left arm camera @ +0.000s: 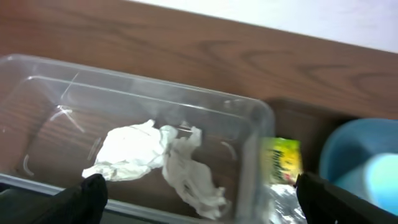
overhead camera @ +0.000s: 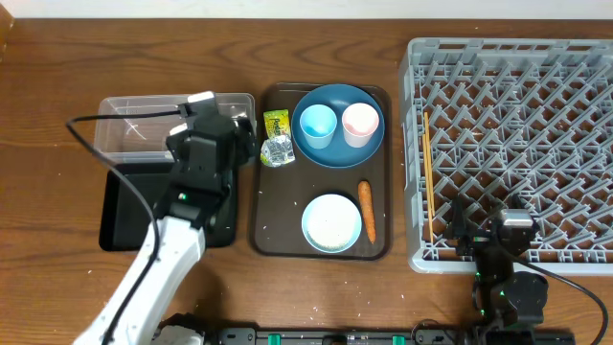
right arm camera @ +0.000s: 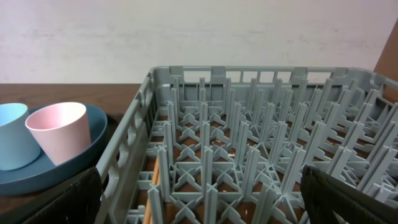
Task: Sort waste into correct bins and load items into the dishwasher rack
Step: 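Reach the left gripper to the yellow Pandan wrapper and grasp it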
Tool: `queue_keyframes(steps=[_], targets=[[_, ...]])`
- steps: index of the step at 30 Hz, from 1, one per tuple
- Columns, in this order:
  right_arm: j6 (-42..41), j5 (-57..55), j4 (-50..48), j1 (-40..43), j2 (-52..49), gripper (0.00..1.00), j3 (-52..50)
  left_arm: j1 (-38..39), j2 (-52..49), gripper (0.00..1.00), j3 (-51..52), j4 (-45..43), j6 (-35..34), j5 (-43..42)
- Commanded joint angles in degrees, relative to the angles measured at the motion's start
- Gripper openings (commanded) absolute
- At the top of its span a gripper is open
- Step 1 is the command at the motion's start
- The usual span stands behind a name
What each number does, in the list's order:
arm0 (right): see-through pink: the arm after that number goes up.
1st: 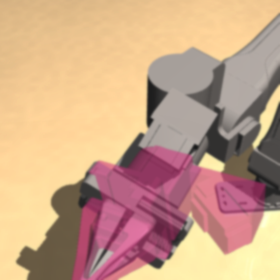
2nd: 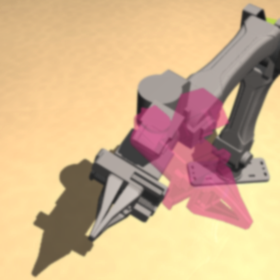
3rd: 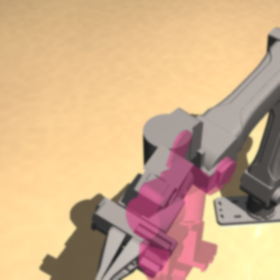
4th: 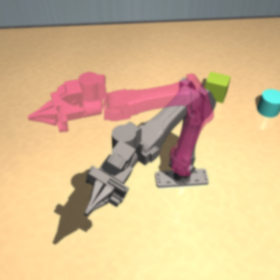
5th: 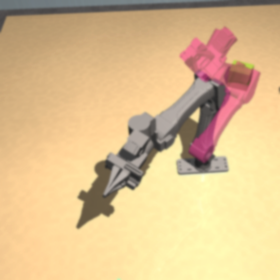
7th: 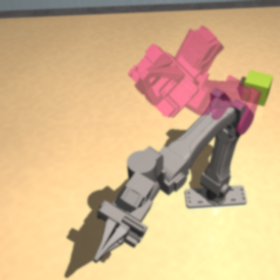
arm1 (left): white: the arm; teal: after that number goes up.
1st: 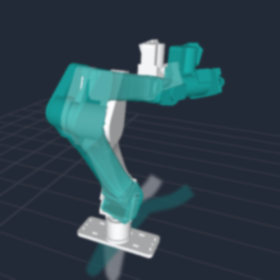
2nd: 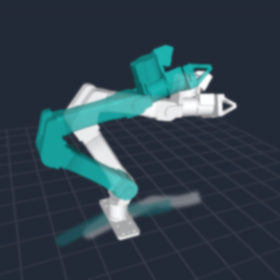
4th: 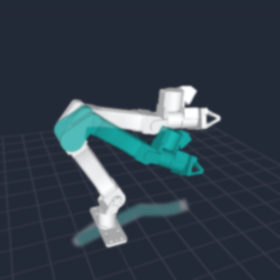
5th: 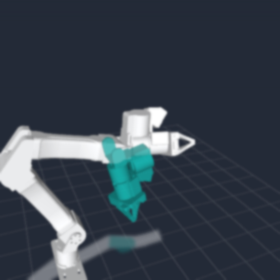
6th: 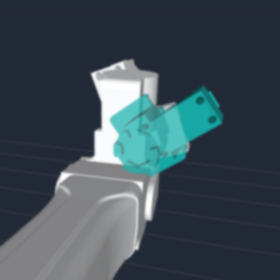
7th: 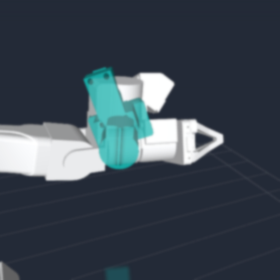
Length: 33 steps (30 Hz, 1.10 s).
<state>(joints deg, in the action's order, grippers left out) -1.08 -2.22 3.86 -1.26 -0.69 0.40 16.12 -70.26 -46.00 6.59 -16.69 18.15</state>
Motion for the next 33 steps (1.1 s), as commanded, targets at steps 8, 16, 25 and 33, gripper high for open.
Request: queue_keyframes(steps=[8,16,25,33], targets=[[-0.79,-0.55,0.22,-0.22,0.28,0.99,-0.11,4.98,1.25,0.72,-0.09,2.38,0.17,-3.54],[-0.79,-0.55,0.22,-0.22,0.28,0.99,-0.11,9.92,1.25,0.46,-0.09,4.52,-4.07,-8.13],[-0.79,-0.55,0.22,-0.22,0.28,0.99,-0.11,11.23,0.48,0.44,-0.07,11.93,-12.02,-8.15],[-0.79,-0.55,0.22,-0.22,0.28,0.99,-0.11,11.23,-4.79,0.44,-0.07,10.86,-13.70,-8.15]])
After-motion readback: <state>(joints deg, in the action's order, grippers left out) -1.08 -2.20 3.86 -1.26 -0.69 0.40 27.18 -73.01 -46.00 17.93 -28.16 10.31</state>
